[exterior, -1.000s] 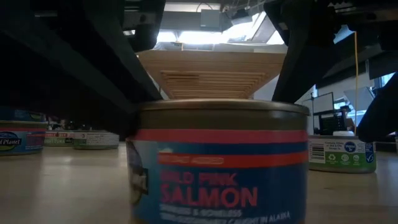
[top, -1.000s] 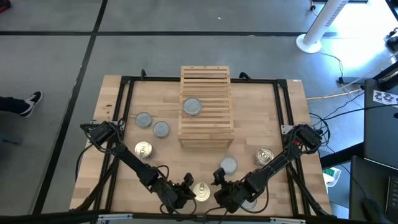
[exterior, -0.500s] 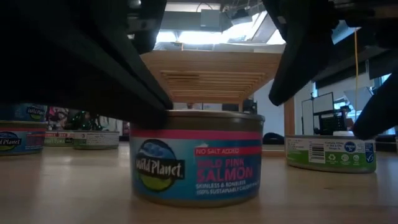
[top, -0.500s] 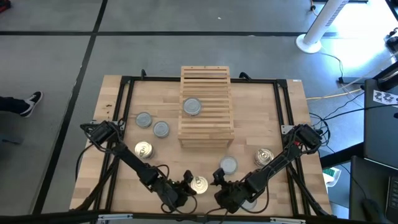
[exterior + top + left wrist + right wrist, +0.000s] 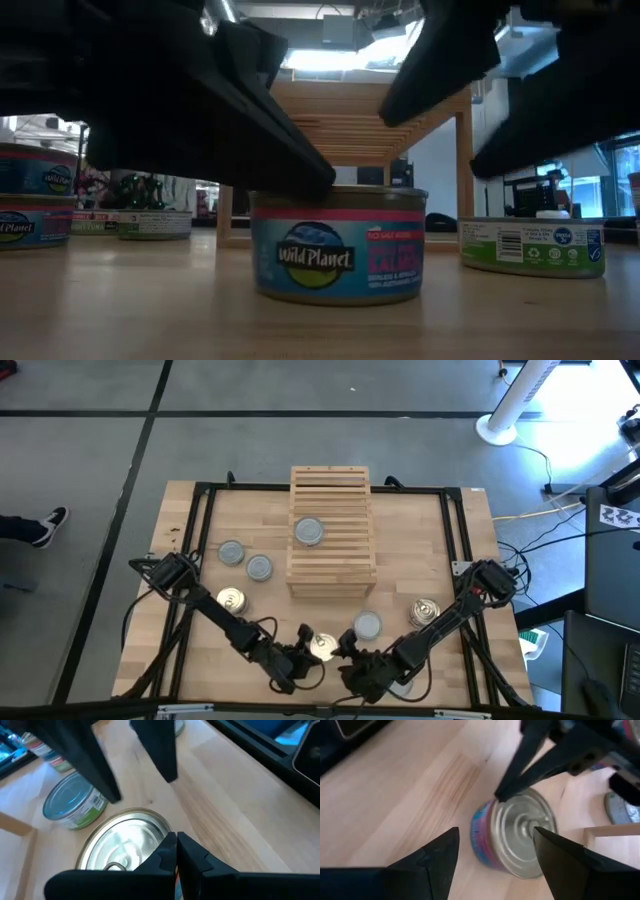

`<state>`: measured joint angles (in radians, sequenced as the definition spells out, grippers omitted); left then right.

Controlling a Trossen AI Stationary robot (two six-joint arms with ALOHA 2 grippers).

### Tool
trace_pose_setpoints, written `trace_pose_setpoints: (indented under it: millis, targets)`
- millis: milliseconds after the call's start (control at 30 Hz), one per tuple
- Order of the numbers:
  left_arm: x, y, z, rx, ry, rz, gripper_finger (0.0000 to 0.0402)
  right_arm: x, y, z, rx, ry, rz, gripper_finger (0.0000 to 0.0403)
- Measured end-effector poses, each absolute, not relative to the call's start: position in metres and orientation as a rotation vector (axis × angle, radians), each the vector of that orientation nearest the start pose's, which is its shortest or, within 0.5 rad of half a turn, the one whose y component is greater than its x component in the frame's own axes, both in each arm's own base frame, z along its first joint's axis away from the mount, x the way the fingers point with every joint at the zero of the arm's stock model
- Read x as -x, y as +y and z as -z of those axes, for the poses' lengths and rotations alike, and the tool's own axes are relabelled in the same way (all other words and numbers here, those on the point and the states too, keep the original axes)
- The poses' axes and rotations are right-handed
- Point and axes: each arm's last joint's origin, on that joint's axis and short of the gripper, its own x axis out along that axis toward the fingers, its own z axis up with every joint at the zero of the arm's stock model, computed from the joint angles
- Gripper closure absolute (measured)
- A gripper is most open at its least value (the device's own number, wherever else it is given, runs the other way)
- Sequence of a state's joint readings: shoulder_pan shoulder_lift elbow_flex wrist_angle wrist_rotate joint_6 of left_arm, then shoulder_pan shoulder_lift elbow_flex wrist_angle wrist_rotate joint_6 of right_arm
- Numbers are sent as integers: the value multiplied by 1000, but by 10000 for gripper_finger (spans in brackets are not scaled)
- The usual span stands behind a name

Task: Stack canned seafood by type on shelf
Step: Put the blue tuna can on the shelf

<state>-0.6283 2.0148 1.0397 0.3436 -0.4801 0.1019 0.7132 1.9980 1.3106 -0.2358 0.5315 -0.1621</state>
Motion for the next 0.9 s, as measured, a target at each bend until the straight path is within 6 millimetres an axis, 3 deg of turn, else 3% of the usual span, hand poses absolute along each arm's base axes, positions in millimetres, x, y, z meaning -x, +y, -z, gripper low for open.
trace_pose_setpoints:
  millis: [233,433,900]
  targets:
    - [-333,-216,-118,-389,531,138,401,-324,260,-139,739,779,-195,150]
    - [-338,-217,-124,-371,511,126,401,-325,257,-139,785,752,-85,150]
    - [-346,-210,-130,-355,497,72,401,-325,258,-138,768,766,-134,150]
